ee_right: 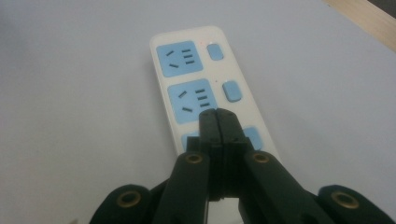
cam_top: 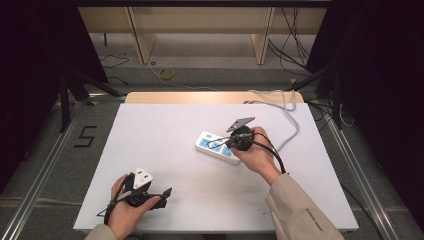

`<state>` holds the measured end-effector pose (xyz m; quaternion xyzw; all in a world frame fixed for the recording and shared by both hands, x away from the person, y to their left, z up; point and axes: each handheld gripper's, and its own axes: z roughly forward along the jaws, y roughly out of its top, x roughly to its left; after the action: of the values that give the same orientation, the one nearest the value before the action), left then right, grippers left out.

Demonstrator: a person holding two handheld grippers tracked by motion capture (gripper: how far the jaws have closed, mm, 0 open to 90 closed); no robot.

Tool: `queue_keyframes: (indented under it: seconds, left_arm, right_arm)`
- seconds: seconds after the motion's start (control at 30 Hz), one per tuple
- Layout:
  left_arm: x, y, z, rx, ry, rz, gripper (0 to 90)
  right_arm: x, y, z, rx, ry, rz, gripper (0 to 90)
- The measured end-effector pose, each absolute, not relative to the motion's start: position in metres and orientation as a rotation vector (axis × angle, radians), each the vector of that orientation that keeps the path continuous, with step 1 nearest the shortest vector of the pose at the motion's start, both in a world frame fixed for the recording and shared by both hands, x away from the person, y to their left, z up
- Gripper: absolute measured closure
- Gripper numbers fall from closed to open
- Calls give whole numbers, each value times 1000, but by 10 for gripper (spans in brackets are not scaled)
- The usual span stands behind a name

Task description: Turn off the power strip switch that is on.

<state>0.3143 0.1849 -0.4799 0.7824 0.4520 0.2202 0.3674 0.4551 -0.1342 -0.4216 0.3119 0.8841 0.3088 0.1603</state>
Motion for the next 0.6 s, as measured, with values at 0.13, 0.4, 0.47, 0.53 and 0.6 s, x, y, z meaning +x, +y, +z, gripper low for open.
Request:
queue_keyframes:
  seconds: [0.13, 0.4, 0.47, 0.53, 0.6]
  left_arm:
    - [314, 184, -480, 2012, 1161, 561, 66]
    - [314, 183, -480, 2015, 1152, 562, 66]
    - [314, 183, -480, 2014, 1151, 562, 66]
    - [314, 183, -480, 2015, 1151, 560, 66]
    - [314, 183, -480, 2017, 1150, 558, 66]
  right_arm:
    - [459, -133, -421, 902, 2527, 879, 900]
    - [465, -129, -425, 915, 2541, 857, 900]
    - [467, -128, -426, 922, 2541, 858, 900]
    - [468, -127, -427, 926, 2543, 854, 900]
    - [469, -127, -427, 924, 2541, 855, 900]
